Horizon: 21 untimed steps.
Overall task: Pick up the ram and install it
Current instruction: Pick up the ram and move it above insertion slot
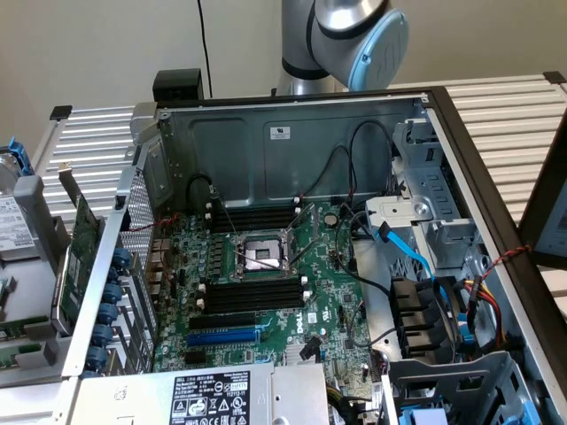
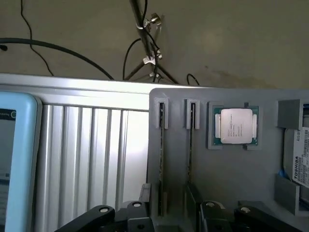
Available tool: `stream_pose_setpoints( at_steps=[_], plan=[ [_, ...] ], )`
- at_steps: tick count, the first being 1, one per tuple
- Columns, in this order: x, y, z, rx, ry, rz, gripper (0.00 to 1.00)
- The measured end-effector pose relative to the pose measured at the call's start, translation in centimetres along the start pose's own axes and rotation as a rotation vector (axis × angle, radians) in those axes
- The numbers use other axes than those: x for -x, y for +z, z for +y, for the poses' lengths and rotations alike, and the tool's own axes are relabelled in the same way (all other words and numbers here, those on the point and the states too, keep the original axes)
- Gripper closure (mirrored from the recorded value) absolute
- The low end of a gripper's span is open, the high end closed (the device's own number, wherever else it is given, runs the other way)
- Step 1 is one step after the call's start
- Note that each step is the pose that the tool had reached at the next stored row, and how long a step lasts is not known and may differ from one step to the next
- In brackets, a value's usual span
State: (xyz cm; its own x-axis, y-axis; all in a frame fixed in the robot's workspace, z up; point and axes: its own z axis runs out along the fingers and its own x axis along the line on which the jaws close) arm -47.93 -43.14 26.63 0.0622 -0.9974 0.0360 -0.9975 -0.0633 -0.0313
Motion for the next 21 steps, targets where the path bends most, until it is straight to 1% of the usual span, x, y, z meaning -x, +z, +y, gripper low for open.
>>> stream_pose_setpoints(
  at_steps=[4,10,21],
  plan=[
    [-0.3,0.69,0.03,-0.0008,-0.015,-0.0006,0.58],
    [-0.3,1.77,-0.06,-0.0013,-0.036,-0.0011,0.58],
    [-0.5,3.81,-0.49,-0.0020,-0.054,-0.0017,0.58]
  ],
)
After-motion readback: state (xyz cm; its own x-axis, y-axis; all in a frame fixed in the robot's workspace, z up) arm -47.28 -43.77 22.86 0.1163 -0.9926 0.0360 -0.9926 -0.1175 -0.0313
